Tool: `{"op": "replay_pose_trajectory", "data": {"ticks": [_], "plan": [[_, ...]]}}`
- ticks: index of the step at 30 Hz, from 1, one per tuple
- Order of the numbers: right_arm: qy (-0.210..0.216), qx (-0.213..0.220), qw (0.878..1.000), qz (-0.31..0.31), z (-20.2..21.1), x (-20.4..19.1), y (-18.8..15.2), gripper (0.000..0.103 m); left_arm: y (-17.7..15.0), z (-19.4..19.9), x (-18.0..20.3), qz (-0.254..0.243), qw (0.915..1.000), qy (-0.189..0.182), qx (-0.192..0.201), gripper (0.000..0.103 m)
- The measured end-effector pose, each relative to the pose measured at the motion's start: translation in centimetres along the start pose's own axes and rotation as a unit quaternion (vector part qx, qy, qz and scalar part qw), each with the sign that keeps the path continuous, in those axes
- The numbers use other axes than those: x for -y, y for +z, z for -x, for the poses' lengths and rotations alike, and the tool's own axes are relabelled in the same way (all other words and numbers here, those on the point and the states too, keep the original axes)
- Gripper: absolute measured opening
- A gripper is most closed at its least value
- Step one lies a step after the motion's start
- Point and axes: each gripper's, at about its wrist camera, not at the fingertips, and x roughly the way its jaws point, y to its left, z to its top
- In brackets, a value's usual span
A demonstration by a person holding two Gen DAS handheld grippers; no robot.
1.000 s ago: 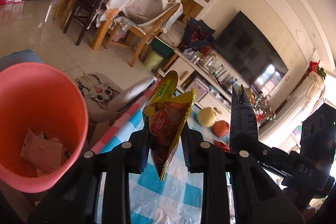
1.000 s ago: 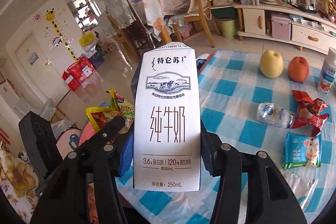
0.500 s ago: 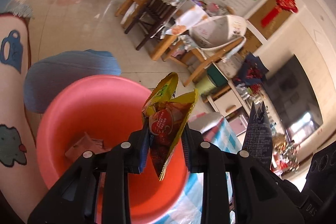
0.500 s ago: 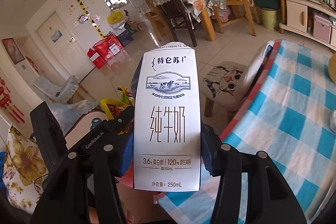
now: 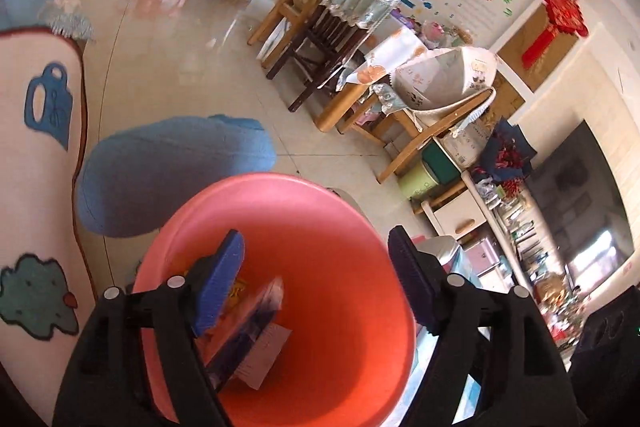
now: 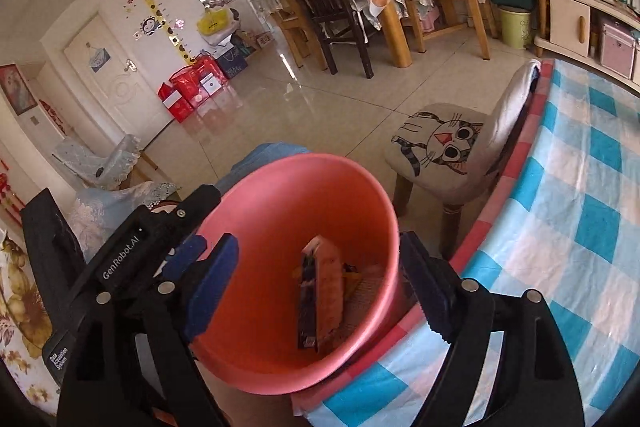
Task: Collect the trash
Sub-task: 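Bring both empty tools back over the table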
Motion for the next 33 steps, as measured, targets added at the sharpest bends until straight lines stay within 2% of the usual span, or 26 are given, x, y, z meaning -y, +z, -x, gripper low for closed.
{"op": "replay_pose_trajectory", "data": {"ticks": [3, 6, 15, 20, 26, 30, 33], "plan": [[-0.028, 0.007, 1.000, -0.007, 1.7, 1.3, -0.6, 0.090, -0.4, 1.0, 1.3, -0.038, 0.9991, -0.003, 0.017, 0.083], [-0.044, 0.018, 0.999, -0.015, 3.8, 2.6, -1.1, 0.090, -0.8, 1.6, 3.4, -0.077, 0.9967, -0.009, 0.024, 0.087], [-0.093, 0.063, 0.994, -0.010, 10.7, 5.4, -1.3, 0.091, -3.1, 3.6, 7.9, -0.135, 0.9900, -0.040, 0.012, 0.097], [-0.115, 0.086, 0.990, 0.001, 14.0, 6.1, -1.4, 0.092, -4.8, 4.9, 10.7, -0.169, 0.9839, -0.054, 0.021, 0.097], [-0.133, 0.114, 0.984, 0.020, 17.4, 6.4, -1.7, 0.093, -7.4, 6.4, 13.5, -0.216, 0.9722, -0.082, 0.037, 0.097], [-0.144, 0.129, 0.981, 0.023, 19.0, 7.2, -2.5, 0.093, -9.0, 6.7, 14.8, -0.231, 0.9659, -0.113, 0.029, 0.097], [-0.147, 0.142, 0.979, 0.015, 20.1, 8.1, -2.9, 0.093, -10.1, 6.5, 15.2, -0.218, 0.9659, -0.139, 0.010, 0.097]]}}
